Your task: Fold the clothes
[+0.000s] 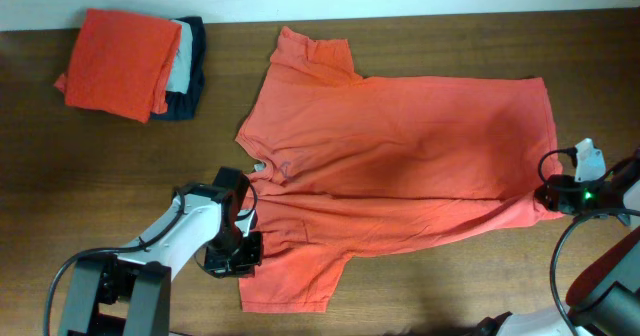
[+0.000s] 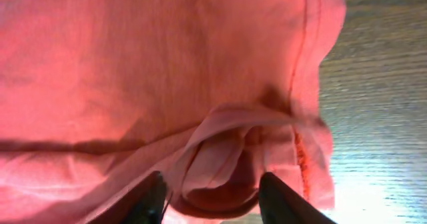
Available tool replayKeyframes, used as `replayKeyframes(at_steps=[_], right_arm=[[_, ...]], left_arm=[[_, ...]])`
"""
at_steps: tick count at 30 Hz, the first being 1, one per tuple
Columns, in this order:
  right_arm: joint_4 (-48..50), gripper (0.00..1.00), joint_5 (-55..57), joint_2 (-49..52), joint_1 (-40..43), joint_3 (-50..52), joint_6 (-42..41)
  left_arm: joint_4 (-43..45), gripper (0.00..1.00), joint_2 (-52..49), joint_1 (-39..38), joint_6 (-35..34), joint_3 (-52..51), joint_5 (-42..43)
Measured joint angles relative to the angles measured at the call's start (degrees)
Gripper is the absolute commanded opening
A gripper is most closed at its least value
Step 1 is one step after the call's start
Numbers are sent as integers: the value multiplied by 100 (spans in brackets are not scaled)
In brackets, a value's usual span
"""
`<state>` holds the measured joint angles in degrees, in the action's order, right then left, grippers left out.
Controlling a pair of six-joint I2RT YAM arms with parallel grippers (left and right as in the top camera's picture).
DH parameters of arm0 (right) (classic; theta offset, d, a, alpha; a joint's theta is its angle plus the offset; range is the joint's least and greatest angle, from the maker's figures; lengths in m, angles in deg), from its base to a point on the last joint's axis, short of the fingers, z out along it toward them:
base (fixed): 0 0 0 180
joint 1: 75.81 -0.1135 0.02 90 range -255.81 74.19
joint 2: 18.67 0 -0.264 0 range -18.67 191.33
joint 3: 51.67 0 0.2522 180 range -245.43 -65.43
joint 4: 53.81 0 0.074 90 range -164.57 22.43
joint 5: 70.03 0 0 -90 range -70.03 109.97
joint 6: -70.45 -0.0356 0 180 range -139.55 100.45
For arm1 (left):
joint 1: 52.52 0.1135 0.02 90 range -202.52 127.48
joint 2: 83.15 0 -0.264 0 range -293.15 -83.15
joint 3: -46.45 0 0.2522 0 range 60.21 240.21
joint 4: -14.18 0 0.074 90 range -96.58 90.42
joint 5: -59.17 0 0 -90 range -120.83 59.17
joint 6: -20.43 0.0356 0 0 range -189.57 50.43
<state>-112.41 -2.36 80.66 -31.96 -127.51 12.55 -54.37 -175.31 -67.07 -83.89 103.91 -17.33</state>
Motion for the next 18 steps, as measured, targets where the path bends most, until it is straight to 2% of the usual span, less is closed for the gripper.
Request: replayKeyframes(at_steps=[5, 10, 14, 18], right_arm=[[-221, 47, 33, 17, 0, 0, 31], [-247, 66, 42, 17, 0, 0, 85], [-223, 68, 37, 33, 0, 0, 90], [-153, 64, 35, 188, 0, -2, 90]], left_arm=[[2, 12, 0, 0, 0, 0, 0], [2, 11, 0, 0, 0, 0, 0], [2, 12, 0, 0, 0, 0, 0], [2, 11, 0, 0, 0, 0, 0]])
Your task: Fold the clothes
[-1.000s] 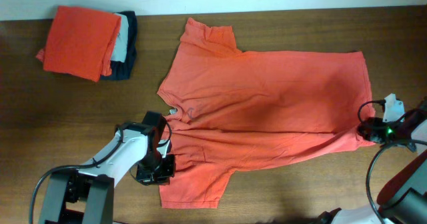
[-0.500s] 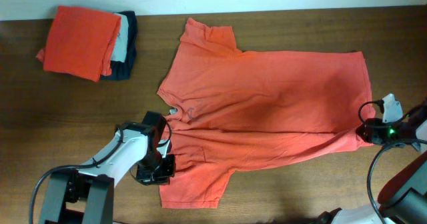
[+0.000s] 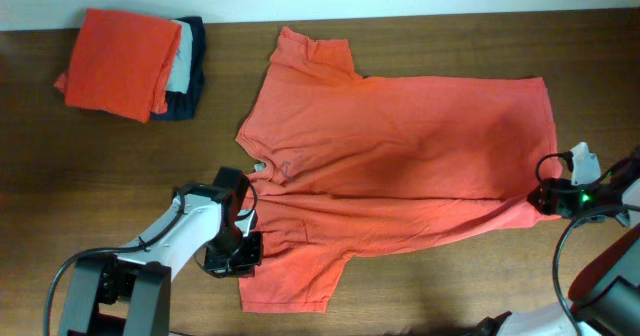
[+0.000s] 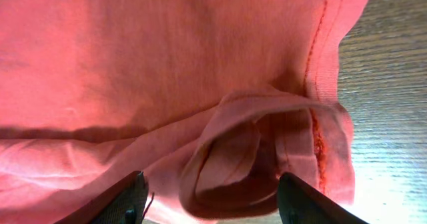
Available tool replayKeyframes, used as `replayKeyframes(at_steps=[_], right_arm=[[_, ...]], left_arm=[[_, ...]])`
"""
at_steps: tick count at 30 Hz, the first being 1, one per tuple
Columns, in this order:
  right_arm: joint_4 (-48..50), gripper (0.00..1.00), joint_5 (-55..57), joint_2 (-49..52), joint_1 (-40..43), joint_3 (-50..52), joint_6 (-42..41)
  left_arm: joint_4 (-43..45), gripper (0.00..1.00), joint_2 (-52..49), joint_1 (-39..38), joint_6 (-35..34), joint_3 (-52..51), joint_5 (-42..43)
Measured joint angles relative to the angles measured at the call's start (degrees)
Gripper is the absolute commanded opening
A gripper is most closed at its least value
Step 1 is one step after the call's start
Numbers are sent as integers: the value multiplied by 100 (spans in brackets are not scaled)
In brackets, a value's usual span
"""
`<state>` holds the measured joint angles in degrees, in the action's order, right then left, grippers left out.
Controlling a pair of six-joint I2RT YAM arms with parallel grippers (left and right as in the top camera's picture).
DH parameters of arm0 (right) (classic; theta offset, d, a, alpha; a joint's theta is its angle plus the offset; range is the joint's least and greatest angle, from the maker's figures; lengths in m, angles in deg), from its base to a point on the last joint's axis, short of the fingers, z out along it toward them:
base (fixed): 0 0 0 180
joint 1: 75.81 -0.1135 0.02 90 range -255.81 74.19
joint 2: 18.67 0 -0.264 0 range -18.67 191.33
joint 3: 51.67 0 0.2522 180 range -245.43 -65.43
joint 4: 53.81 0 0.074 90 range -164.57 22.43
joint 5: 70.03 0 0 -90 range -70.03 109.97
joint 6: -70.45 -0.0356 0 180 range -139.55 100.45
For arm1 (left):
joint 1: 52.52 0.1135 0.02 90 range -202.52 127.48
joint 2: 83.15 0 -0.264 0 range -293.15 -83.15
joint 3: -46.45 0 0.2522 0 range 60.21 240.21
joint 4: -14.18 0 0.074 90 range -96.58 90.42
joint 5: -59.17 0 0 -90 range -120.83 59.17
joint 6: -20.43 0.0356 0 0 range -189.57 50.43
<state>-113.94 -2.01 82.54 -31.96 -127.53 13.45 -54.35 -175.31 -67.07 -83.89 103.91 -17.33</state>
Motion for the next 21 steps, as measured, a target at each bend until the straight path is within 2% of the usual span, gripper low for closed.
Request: replayKeyframes(at_steps=[3, 4, 6, 9, 17, 21], right_arm=[[11, 57, 0, 190, 0, 0, -4], [28, 42, 4, 236, 0, 0, 20], [122, 25, 2, 313, 0, 0, -9], [61, 16, 0, 321, 0, -114, -155], [-1202, 17, 422, 365, 0, -1563, -1364], [-1543, 33, 599, 367, 0, -1644, -1943]], left_arm=[[0, 11, 0, 0, 0, 0, 0], [0, 11, 0, 0, 0, 0, 0], [0, 12, 0, 0, 0, 0, 0], [2, 12, 0, 0, 0, 0, 0], [24, 12, 0, 0, 0, 0, 0], [22, 11, 0, 0, 0, 0, 0]])
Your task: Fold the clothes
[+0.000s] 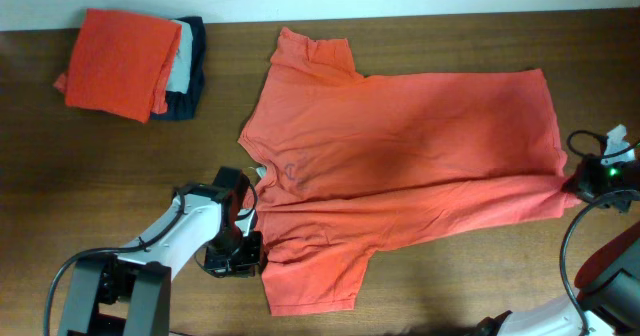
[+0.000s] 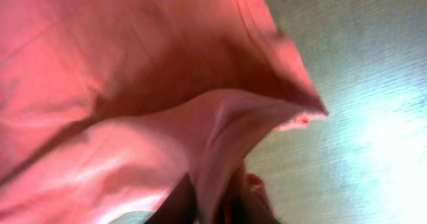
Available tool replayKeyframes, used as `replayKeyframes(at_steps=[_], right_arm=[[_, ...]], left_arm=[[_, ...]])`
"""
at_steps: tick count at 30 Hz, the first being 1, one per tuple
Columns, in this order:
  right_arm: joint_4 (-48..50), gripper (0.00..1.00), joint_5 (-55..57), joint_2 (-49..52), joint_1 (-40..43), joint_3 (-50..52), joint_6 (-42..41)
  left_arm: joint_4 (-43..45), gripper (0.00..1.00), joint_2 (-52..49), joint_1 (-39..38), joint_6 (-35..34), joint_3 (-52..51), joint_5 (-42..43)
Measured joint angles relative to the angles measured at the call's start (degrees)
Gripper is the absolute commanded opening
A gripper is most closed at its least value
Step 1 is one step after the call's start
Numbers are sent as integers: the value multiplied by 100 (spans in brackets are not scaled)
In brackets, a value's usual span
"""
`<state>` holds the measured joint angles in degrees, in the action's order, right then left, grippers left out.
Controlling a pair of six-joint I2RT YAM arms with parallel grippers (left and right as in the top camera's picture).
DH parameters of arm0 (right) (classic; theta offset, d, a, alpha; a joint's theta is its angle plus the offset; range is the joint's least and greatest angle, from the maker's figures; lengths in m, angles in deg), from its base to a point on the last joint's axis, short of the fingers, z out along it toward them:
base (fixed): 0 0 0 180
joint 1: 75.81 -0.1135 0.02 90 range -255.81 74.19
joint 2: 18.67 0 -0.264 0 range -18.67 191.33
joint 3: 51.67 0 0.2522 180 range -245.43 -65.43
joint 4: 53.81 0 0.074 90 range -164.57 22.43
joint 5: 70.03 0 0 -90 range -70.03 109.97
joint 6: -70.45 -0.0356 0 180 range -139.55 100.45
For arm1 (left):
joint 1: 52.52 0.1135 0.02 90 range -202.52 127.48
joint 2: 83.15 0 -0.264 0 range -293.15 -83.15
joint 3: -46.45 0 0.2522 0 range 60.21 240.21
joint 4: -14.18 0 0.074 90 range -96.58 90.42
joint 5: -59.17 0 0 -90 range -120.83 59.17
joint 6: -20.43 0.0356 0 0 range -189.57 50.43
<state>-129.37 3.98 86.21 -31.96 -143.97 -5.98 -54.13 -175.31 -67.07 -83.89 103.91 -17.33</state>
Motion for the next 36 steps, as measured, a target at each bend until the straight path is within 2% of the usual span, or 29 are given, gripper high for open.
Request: replayKeyframes(at_steps=[4, 8, 9, 12, 18, 24, 31, 36], right_arm=[[-197, 35, 79, -2, 0, 0, -544], [-227, 36, 127, -2, -7, 0, -743], [-234, 40, 188, -2, -7, 0, -754], [-236, 41, 675, -2, -11, 0, -938], [-245, 41, 1493, -2, 409, 144, -1801], [435, 41, 1554, -2, 859, 1102, -2540], [1353, 42, 1250, 7, 382, 1604, -2754], [1519, 42, 1182, 7, 125, 1604, -2914]], left_arm=[[0, 3, 0, 0, 17, 0, -2], [-179, 4, 0, 0, 17, 42, 9], [-236, 5, 0, 0, 20, 70, 22], [-267, 8, 0, 0, 20, 170, 92], [-267, 10, 0, 0, 20, 179, 120], [-20, 11, 0, 0, 20, 186, 129], [11, 11, 0, 0, 20, 186, 129], [-87, 11, 0, 0, 20, 186, 129]])
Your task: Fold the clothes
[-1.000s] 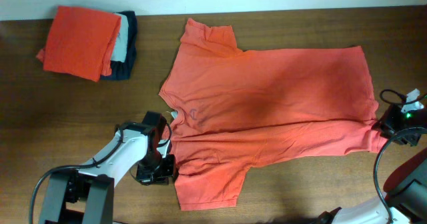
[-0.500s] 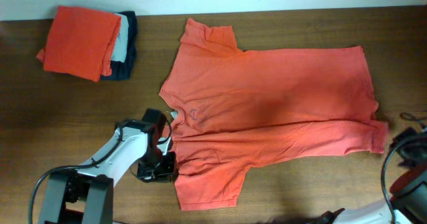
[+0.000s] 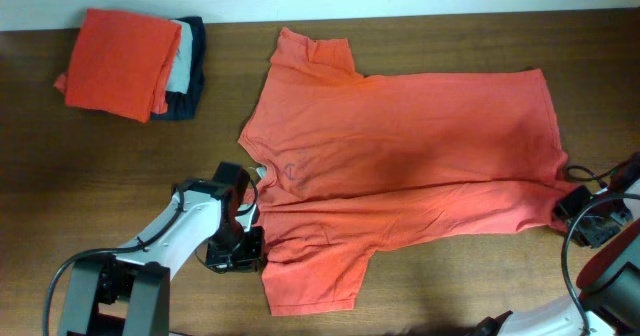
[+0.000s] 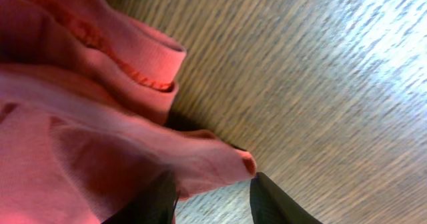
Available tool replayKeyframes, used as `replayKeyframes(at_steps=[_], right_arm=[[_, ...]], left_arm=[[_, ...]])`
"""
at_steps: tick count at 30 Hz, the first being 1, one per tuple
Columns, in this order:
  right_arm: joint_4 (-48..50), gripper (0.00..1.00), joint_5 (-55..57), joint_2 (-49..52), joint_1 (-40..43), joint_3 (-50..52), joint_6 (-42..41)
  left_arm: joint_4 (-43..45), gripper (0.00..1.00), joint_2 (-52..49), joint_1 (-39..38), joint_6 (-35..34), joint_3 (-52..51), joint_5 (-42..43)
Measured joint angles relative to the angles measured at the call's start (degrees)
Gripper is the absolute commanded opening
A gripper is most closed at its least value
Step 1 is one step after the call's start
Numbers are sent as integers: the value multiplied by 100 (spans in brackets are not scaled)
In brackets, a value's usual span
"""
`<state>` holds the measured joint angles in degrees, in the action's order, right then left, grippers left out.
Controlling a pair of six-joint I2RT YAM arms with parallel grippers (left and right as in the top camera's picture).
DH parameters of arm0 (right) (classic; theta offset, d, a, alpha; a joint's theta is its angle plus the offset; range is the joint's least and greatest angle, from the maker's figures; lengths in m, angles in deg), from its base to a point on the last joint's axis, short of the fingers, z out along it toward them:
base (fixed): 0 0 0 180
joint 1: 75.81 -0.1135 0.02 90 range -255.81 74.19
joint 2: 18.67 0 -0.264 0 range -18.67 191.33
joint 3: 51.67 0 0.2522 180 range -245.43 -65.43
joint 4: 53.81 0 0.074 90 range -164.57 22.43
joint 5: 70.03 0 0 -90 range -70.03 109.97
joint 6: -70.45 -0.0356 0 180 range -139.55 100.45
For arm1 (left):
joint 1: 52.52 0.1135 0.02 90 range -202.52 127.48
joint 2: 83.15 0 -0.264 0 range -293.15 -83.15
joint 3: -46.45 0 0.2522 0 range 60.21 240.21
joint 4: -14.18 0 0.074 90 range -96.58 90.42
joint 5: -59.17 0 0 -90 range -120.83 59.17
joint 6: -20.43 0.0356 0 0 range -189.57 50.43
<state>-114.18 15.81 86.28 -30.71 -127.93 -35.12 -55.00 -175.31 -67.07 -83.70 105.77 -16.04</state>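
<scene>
The orange T-shirt (image 3: 400,146) lies spread flat across the table, collar to the left and hem to the right. At the shirt's lower right hem corner my right gripper (image 3: 572,204) is down on the table. In the right wrist view this gripper (image 4: 213,184) is open, and a soft fold of the orange cloth (image 4: 80,137) pokes loosely between its dark fingers. My left gripper (image 3: 238,251) rests at the shirt's left edge, beside the near sleeve. Whether its jaws are open or shut is hidden.
A stack of folded clothes (image 3: 130,64), orange on top of grey and dark pieces, sits at the back left. The brown wooden table (image 3: 450,286) shows along the front. Cables loop off my right arm near the right edge.
My right gripper was shut on the hem corner and is now open with the cloth loose between its fingers. It sits nearer the front edge. The left arm has barely moved.
My right gripper first stood open around a bunched fold at the hem corner, then open wider. Later it was shut on that fold and the whole shirt lay farther right and flatter. Now the jaws are open and the corner lies on the table.
</scene>
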Motion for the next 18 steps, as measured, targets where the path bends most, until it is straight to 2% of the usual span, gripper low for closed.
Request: replayKeyframes(at_steps=[9, 12, 18], right_arm=[[-256, 44, -192, 0, 2, -173, -120], [-238, 51, -173, -13, 2, -223, -120], [-55, 57, 39, -20, 2, -214, -271]], left_arm=[[-22, 12, 0, 0, 0, 2, 0], [-20, 12, 0, 0, 0, 2, 0], [24, 12, 0, 0, 0, 2, 0]])
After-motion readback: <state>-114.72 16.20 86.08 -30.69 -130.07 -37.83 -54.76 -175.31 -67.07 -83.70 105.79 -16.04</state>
